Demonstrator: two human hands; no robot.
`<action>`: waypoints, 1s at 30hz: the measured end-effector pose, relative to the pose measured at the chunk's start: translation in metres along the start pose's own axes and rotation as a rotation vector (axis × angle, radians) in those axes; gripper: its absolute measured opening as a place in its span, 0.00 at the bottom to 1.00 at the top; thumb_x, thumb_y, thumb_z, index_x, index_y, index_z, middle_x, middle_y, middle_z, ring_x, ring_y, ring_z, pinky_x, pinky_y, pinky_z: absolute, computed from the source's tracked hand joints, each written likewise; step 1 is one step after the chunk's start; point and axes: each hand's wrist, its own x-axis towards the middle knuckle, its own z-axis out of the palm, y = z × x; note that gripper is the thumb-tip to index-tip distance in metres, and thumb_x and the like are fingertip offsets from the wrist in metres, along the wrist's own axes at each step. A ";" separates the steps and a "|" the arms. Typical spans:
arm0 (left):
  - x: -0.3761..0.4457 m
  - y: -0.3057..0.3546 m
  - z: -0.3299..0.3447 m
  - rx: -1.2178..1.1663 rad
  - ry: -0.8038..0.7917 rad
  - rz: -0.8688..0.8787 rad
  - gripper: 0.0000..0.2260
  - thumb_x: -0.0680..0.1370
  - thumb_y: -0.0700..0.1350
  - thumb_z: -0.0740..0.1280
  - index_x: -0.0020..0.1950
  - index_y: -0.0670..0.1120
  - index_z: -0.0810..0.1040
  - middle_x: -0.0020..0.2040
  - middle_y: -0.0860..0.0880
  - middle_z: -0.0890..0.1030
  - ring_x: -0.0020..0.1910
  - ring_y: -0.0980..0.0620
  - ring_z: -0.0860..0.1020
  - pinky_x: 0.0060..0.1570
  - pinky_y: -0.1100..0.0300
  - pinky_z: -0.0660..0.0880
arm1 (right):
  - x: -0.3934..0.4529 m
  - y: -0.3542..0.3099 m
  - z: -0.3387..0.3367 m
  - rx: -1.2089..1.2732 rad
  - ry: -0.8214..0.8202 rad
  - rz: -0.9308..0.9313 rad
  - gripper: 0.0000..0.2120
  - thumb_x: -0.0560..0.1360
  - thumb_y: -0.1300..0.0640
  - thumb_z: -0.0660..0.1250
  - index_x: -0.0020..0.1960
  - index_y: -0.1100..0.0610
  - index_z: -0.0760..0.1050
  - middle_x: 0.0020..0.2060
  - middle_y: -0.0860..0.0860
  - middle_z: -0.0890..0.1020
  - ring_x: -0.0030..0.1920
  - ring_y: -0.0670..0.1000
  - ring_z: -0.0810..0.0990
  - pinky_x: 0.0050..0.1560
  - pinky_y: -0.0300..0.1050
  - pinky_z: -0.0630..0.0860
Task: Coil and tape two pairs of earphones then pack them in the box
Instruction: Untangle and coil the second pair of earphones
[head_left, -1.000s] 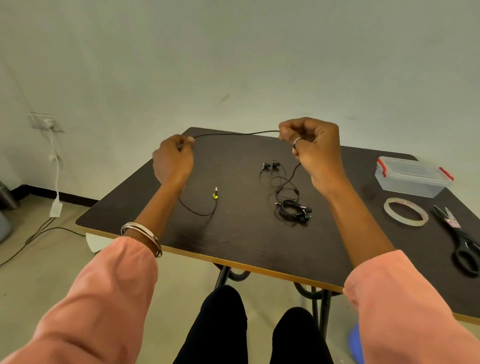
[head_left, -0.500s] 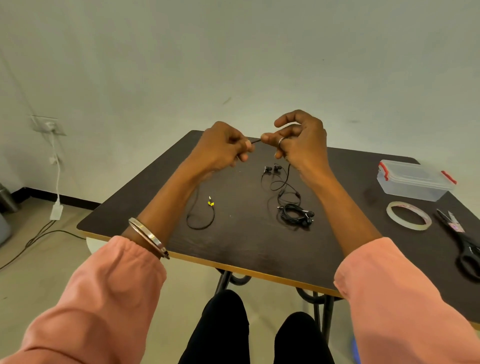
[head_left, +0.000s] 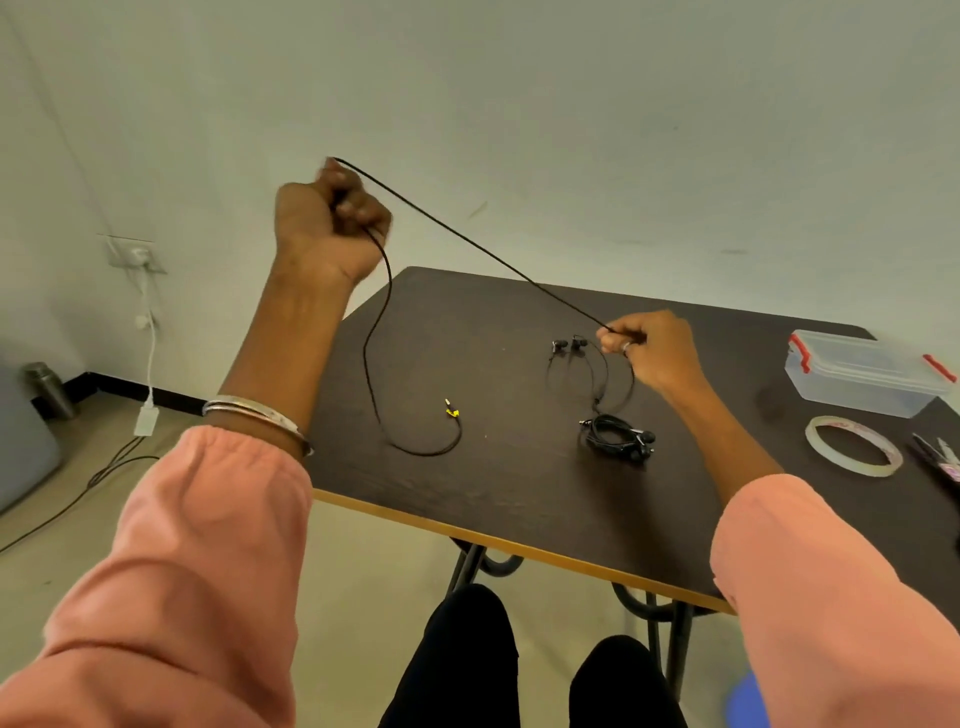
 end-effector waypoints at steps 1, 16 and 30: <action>0.004 0.004 0.001 -0.091 -0.001 0.034 0.17 0.79 0.34 0.49 0.36 0.43 0.72 0.24 0.52 0.70 0.17 0.56 0.60 0.21 0.68 0.59 | 0.000 0.004 0.000 -0.042 0.040 0.031 0.07 0.75 0.66 0.69 0.49 0.58 0.84 0.40 0.48 0.84 0.47 0.49 0.83 0.54 0.44 0.79; 0.005 -0.077 -0.035 1.892 0.199 0.303 0.25 0.76 0.55 0.66 0.70 0.50 0.68 0.72 0.41 0.57 0.70 0.35 0.55 0.65 0.52 0.61 | 0.020 -0.052 -0.016 0.233 0.271 0.010 0.04 0.74 0.56 0.71 0.46 0.55 0.83 0.35 0.48 0.82 0.38 0.46 0.81 0.42 0.37 0.77; 0.007 -0.086 -0.037 1.622 -0.245 0.524 0.11 0.79 0.51 0.65 0.41 0.53 0.84 0.45 0.62 0.80 0.53 0.58 0.75 0.65 0.46 0.66 | 0.017 -0.104 -0.027 0.418 -0.219 -0.292 0.11 0.72 0.66 0.71 0.54 0.61 0.81 0.43 0.54 0.85 0.46 0.46 0.84 0.48 0.33 0.76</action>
